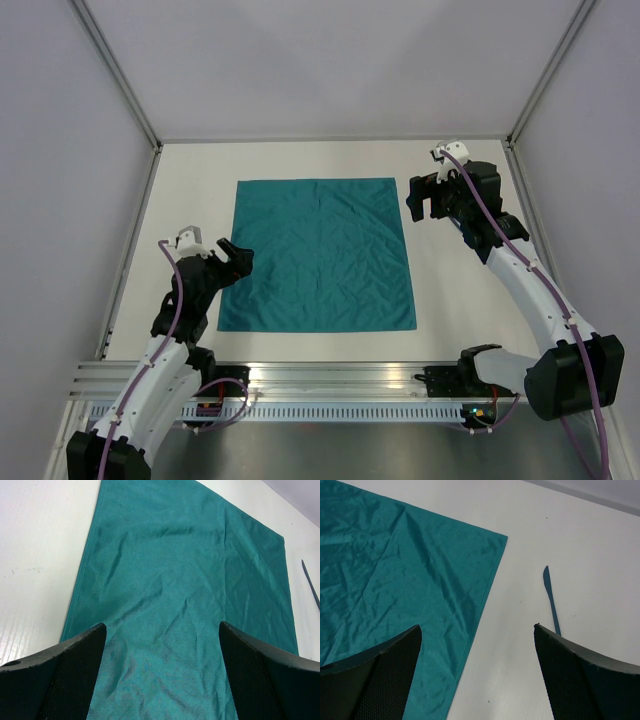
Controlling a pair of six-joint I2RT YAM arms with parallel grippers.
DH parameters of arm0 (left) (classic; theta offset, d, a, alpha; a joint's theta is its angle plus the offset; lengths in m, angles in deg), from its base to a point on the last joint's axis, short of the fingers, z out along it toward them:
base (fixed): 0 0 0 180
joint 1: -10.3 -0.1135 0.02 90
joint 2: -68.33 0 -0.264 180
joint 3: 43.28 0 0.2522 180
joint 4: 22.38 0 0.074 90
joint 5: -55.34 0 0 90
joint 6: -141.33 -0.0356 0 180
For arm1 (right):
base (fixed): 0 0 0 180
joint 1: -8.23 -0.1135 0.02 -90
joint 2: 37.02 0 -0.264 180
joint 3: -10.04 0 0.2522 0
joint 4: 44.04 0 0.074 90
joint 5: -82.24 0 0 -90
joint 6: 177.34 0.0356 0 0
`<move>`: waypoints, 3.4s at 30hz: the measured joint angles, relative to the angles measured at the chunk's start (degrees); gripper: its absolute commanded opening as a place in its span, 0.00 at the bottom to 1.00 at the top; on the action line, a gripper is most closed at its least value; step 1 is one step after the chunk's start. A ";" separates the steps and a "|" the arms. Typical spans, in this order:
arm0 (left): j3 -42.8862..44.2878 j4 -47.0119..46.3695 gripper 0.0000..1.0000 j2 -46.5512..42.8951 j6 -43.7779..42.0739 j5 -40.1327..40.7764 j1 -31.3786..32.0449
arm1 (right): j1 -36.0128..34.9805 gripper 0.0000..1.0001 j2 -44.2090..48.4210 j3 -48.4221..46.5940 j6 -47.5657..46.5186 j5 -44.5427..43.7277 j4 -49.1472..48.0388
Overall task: Fold the napkin, place the utensils inside, and roll it up
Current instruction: Fold the napkin
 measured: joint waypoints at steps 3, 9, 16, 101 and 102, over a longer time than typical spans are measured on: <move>0.00 0.00 0.96 0.00 0.00 0.00 0.00 | 0.00 0.98 0.00 0.00 -0.02 0.02 0.00; 0.00 0.00 0.96 0.00 0.00 0.00 0.00 | 0.02 0.98 0.00 0.04 -0.22 1.51 0.00; 0.00 0.02 0.96 0.00 0.02 0.04 0.00 | -1.51 0.98 -4.50 -0.81 0.04 6.60 0.68; 52.19 31.28 0.96 9.33 -3.76 15.87 0.00 | -67.17 0.56 -66.69 -44.78 0.74 -11.63 -4.39; 52.19 31.34 0.96 9.33 -3.78 15.87 0.00 | -67.17 0.55 -66.69 -44.83 0.59 -11.69 -4.33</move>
